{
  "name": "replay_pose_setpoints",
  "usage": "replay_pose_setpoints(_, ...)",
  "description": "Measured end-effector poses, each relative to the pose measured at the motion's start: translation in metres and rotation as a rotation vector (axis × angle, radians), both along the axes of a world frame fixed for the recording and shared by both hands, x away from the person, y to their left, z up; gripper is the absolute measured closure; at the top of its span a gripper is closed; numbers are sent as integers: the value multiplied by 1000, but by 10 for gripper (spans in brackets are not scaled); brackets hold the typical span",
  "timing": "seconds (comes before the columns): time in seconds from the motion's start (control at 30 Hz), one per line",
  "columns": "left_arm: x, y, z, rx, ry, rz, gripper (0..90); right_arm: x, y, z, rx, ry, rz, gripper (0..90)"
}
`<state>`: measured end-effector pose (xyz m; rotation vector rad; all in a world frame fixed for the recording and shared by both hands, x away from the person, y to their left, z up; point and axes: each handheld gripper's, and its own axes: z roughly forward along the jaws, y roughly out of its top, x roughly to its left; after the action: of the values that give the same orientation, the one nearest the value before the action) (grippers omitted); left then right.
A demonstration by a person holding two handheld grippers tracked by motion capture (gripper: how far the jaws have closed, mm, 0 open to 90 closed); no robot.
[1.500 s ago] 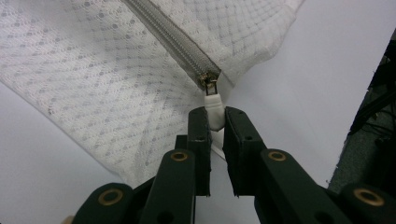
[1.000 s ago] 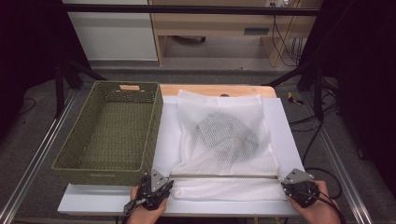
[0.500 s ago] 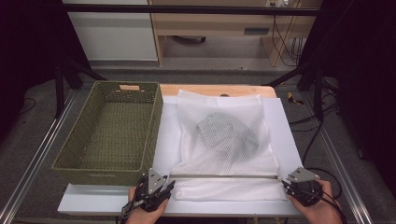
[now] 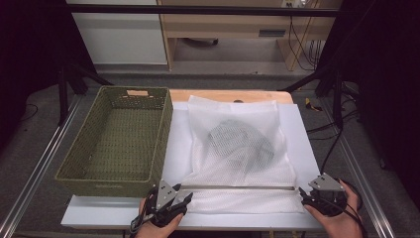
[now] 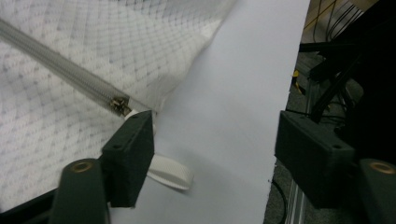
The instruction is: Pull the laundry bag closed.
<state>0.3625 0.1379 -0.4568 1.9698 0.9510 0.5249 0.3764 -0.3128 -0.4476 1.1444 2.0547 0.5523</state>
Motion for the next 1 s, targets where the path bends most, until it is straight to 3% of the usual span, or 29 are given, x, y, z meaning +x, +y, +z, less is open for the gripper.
replay_pose_setpoints(0.23, -3, -2, 5, -68, -23, -31, 388, -2, 12, 9, 65, -76, 15, 95)
replay_pose_setpoints(0.43, -8, -3, 15, -125, -93, -42, 258, -7, 15, 25, 207, -191, 40, 67)
replay_pose_setpoints(0.57, -8, -6, 28, -168, -145, -58, 177, -9, 7, 32, 283, -260, 16, 66)
replay_pose_setpoints(0.67, -5, -10, 36, -198, -161, -74, 124, -10, -4, 34, 332, -285, -27, 72)
replay_pose_setpoints(0.8, 1, -19, 40, -195, -177, -93, 92, -7, -21, 32, 407, -305, -90, 81)
replay_pose_setpoints(1.0, 18, -25, 41, -191, -178, -107, 67, -1, -32, 23, 416, -310, -132, 88)
